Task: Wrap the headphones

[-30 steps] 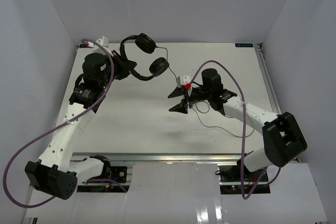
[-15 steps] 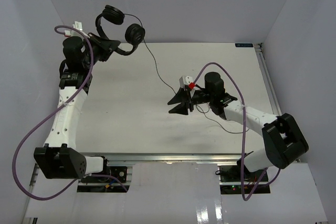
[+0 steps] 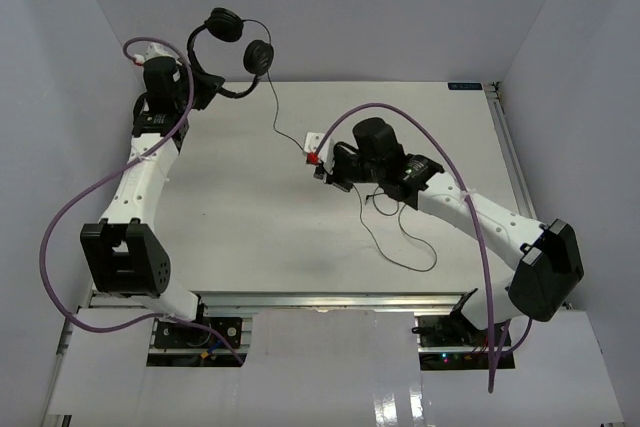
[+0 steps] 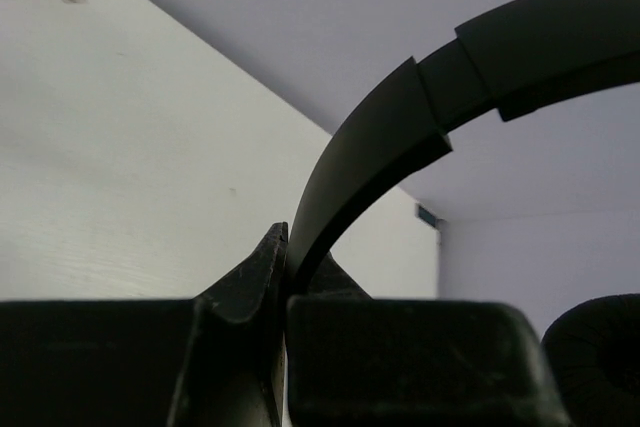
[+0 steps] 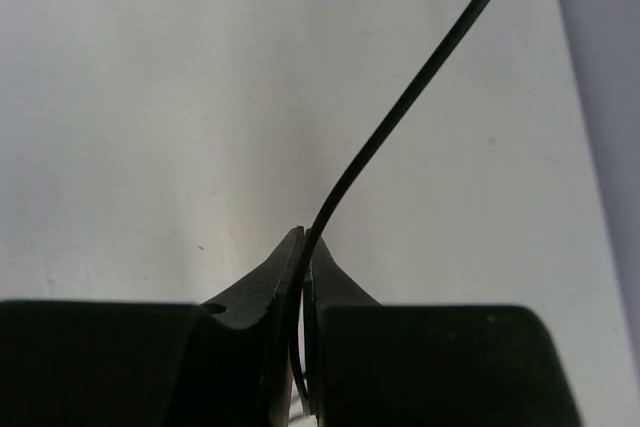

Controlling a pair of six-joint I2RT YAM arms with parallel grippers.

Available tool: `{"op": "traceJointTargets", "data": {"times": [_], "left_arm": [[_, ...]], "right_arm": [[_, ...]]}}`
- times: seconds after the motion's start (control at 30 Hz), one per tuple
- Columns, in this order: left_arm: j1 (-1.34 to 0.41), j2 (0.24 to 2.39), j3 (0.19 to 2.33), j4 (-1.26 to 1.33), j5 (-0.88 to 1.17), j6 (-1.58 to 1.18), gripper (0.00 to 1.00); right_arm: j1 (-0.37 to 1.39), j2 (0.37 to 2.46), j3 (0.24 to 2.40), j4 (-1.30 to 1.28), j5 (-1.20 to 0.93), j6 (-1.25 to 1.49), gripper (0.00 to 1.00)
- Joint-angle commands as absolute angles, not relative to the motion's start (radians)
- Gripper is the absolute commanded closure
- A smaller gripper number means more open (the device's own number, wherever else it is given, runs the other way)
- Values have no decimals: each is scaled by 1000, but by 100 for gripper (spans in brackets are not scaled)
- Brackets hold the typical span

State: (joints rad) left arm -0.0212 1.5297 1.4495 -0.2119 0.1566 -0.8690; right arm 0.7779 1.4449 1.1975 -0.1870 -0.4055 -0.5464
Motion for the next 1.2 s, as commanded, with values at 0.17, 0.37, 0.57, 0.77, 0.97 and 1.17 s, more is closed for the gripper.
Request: {"op": "traceJointTargets", "data": {"times": [0.17,0.37,0.57,0.77,0.97,1.17], "left_arm": [[-298,1795,1654,-337,-124,-420,100],[-393,1801,1550,-333,-91,-246,100],[-412,1697,1336,-252,52,-185,100],[-446,1641,1261,-231,168,-144,100],[-475,1569,1212,-206,242,-106,100],[-492,1534,1199,-191,310,-109,100]], "right_arm": [[936,1549,1359,-403,590,-1053,92],[909,1472,1362,-165,633,-1210,92],[810,1411,1370,-115,491,-1163,92],[733,1416,1376,-110,327,-1076,92],[654,1456,1408,-150,105,-944,92],[592,1522,1449,-170,36,-824,92]]}}
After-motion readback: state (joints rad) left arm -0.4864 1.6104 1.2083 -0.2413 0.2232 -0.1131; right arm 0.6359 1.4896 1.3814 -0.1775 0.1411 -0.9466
